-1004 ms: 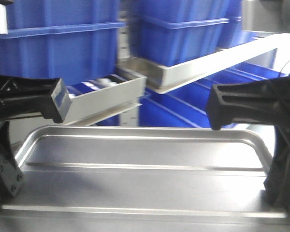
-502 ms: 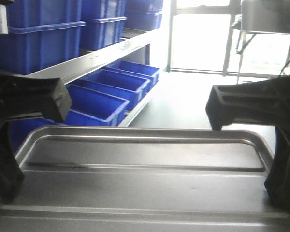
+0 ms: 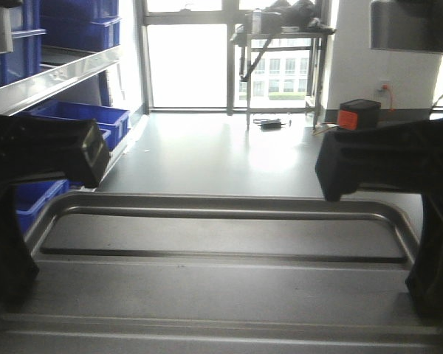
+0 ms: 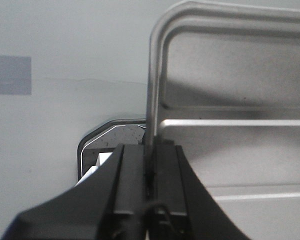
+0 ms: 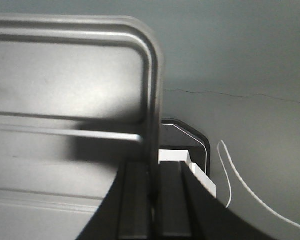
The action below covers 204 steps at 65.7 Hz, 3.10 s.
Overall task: Grab silver tray and stack on right shelf
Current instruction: 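Drive the base to the other rack while holding the tray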
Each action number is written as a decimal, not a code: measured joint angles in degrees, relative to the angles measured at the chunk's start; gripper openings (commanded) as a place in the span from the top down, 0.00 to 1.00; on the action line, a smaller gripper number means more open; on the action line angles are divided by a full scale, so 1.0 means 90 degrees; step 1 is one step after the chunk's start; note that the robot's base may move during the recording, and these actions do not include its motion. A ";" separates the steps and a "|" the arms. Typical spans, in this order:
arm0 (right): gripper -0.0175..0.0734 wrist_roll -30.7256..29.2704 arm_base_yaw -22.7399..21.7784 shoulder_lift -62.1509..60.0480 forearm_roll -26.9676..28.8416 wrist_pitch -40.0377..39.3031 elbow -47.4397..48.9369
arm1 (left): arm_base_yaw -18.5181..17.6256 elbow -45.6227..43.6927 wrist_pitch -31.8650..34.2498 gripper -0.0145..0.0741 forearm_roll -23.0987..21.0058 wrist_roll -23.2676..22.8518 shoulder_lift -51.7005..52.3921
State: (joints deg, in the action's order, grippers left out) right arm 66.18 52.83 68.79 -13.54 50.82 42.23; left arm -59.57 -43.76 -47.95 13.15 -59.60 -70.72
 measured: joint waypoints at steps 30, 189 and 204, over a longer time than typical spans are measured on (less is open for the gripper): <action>0.72 0.0000 0.0000 0.0000 0.0000 0.0015 0.0000 | -0.0014 0.0000 0.0000 0.95 0.0000 0.0000 0.0000; 0.72 0.0009 0.0000 0.0000 0.0012 0.0090 0.0000 | -0.0014 0.0000 -0.0053 0.95 -0.0014 0.0000 0.0000; 0.72 0.0009 0.0000 0.0000 0.0023 0.0090 0.0000 | -0.0014 0.0000 -0.0053 0.95 -0.0014 0.0000 0.0000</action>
State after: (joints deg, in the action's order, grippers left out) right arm 66.26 52.83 68.79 -13.33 51.63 42.23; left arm -59.70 -43.76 -48.43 13.03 -59.60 -70.72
